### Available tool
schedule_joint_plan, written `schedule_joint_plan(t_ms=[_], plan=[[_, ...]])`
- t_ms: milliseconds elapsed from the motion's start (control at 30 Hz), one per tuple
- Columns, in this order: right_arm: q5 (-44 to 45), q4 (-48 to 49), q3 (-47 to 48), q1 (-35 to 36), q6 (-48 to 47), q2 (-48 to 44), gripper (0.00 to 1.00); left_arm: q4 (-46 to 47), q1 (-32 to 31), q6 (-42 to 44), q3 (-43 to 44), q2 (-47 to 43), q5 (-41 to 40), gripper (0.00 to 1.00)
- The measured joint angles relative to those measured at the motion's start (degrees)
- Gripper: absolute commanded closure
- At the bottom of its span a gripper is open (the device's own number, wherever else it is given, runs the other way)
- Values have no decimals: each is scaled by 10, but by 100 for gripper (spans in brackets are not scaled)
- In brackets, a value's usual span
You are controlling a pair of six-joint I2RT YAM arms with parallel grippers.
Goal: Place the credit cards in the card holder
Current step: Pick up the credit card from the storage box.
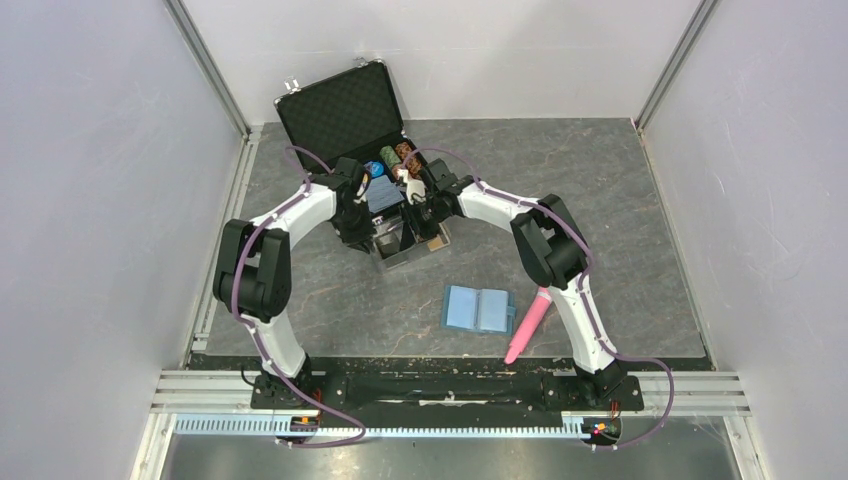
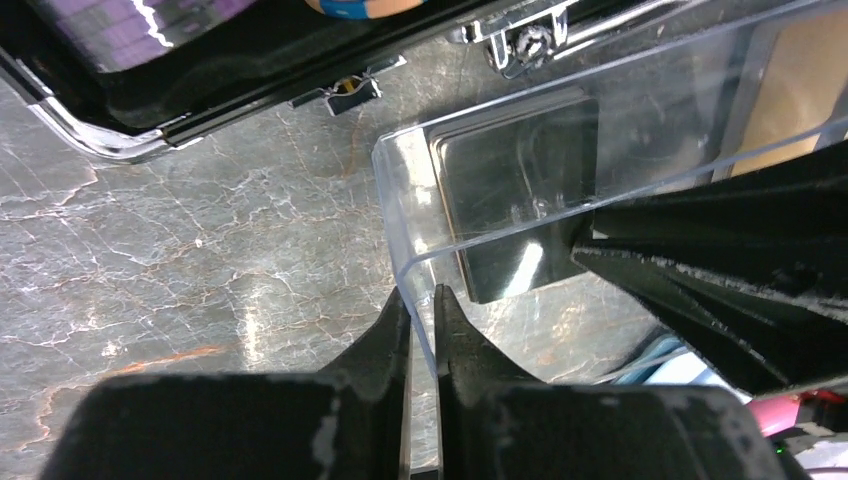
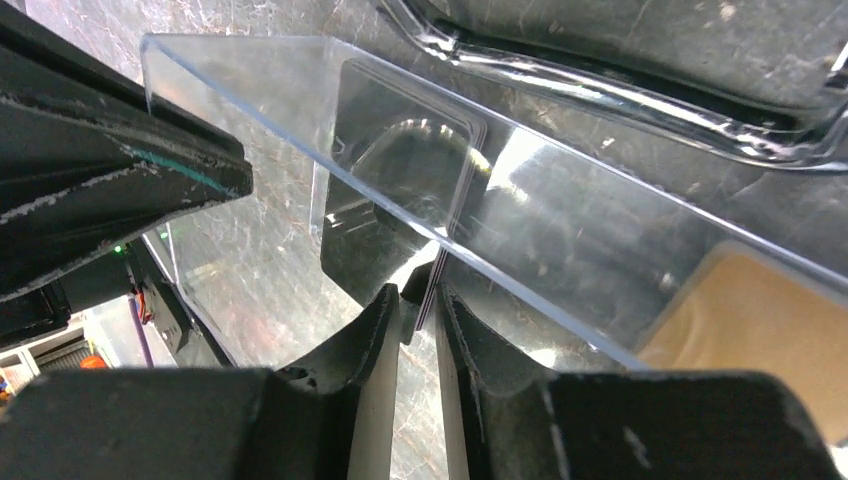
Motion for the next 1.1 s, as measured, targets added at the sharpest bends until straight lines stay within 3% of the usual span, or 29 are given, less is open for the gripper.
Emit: schedule_joint_plan(t_ms=[300, 733, 1100], plan=[[-6, -19, 3, 9, -10, -1, 80, 8, -2, -38, -4, -2, -5, 98], [-53, 59, -66, 10, 16, -24, 100, 24, -30, -62, -27, -21, -26, 98], [-39, 43, -96, 14, 29, -51, 100, 39, -43, -68, -56, -43, -25, 98]])
